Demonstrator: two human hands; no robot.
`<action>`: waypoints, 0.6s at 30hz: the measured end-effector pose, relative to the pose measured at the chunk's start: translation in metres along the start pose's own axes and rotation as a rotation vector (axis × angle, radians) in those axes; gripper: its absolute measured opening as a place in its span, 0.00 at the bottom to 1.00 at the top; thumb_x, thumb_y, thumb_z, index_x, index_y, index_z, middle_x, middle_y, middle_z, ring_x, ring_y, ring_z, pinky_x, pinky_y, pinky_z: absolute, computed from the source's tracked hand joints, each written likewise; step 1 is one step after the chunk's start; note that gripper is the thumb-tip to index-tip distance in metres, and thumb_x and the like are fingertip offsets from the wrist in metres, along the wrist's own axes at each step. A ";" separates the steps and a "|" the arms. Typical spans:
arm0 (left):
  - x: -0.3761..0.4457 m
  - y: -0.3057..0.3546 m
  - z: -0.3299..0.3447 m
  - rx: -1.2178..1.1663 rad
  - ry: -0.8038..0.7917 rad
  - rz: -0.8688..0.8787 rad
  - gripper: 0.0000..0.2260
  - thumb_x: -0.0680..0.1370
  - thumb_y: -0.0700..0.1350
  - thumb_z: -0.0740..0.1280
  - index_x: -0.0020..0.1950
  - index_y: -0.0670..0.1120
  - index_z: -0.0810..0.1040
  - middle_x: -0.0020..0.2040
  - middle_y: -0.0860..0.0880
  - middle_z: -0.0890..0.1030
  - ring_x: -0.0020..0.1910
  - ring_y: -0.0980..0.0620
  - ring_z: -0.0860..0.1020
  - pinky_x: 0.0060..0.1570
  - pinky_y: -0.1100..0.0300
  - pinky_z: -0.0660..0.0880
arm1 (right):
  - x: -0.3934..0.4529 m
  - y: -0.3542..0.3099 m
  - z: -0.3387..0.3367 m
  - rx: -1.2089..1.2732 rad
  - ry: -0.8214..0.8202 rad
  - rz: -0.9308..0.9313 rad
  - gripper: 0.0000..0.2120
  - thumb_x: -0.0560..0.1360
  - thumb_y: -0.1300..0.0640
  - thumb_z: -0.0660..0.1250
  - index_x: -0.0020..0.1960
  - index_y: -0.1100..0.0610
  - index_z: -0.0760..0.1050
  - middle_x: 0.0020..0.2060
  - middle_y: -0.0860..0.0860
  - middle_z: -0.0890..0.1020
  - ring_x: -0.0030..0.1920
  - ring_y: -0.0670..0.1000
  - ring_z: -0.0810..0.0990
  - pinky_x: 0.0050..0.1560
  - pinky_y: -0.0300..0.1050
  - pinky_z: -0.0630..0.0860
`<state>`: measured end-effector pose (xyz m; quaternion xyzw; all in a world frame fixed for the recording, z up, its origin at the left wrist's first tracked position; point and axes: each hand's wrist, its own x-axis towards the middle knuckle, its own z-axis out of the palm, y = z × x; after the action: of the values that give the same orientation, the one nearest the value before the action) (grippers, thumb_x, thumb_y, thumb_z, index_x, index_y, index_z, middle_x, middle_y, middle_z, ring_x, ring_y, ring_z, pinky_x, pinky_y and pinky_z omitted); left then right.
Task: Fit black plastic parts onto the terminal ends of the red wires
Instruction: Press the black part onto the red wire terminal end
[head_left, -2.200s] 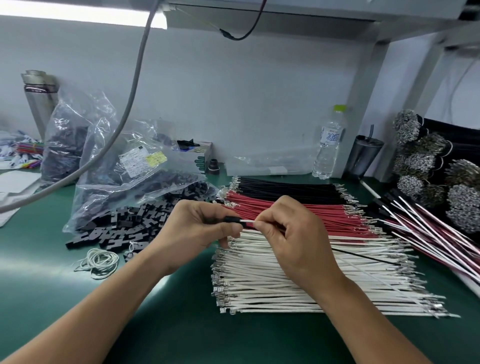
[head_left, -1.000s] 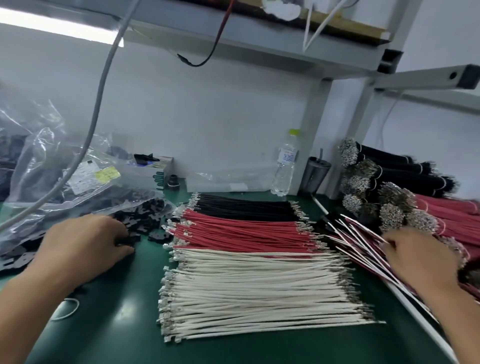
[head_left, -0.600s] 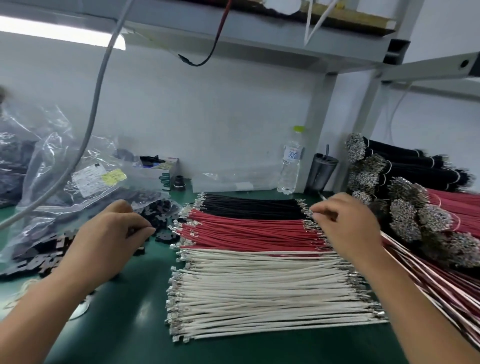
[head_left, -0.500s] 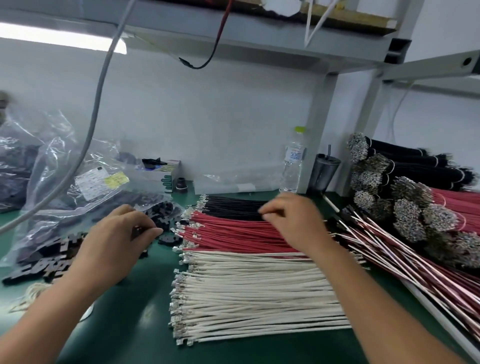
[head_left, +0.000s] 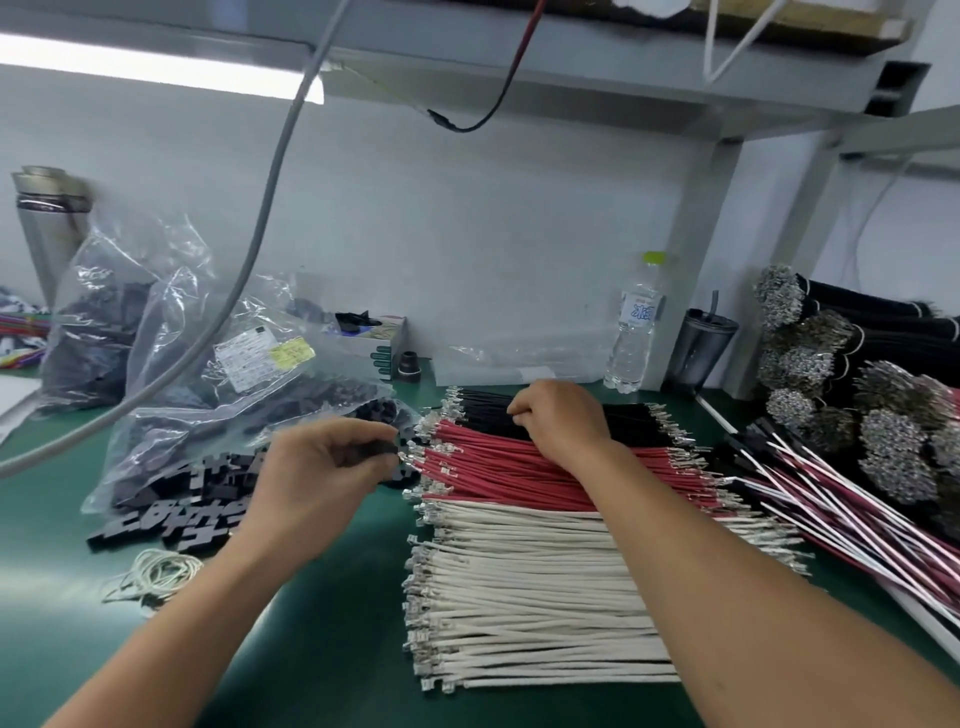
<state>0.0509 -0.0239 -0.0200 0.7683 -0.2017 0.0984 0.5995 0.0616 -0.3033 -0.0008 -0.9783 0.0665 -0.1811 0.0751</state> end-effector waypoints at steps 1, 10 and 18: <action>-0.001 0.001 0.001 -0.036 -0.007 -0.018 0.10 0.73 0.33 0.77 0.48 0.47 0.88 0.35 0.50 0.87 0.30 0.59 0.80 0.32 0.68 0.77 | -0.001 0.001 -0.001 -0.039 0.029 -0.031 0.10 0.81 0.57 0.67 0.60 0.52 0.83 0.56 0.50 0.85 0.57 0.52 0.83 0.55 0.45 0.77; -0.003 0.008 0.002 -0.217 -0.007 -0.089 0.08 0.74 0.33 0.76 0.48 0.44 0.88 0.37 0.46 0.87 0.32 0.56 0.84 0.32 0.68 0.78 | -0.011 -0.001 -0.056 0.016 0.382 -0.206 0.14 0.82 0.61 0.62 0.63 0.52 0.81 0.46 0.49 0.76 0.49 0.51 0.74 0.43 0.45 0.70; -0.012 0.021 0.001 -0.489 -0.251 -0.120 0.12 0.66 0.41 0.78 0.49 0.45 0.89 0.44 0.38 0.87 0.42 0.44 0.87 0.41 0.59 0.84 | -0.107 -0.041 -0.051 0.293 0.430 -0.379 0.08 0.78 0.47 0.69 0.46 0.48 0.83 0.38 0.40 0.75 0.38 0.42 0.74 0.38 0.35 0.70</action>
<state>0.0307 -0.0265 -0.0068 0.6173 -0.2463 -0.0847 0.7423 -0.0523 -0.2529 0.0166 -0.8915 -0.1295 -0.4019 0.1642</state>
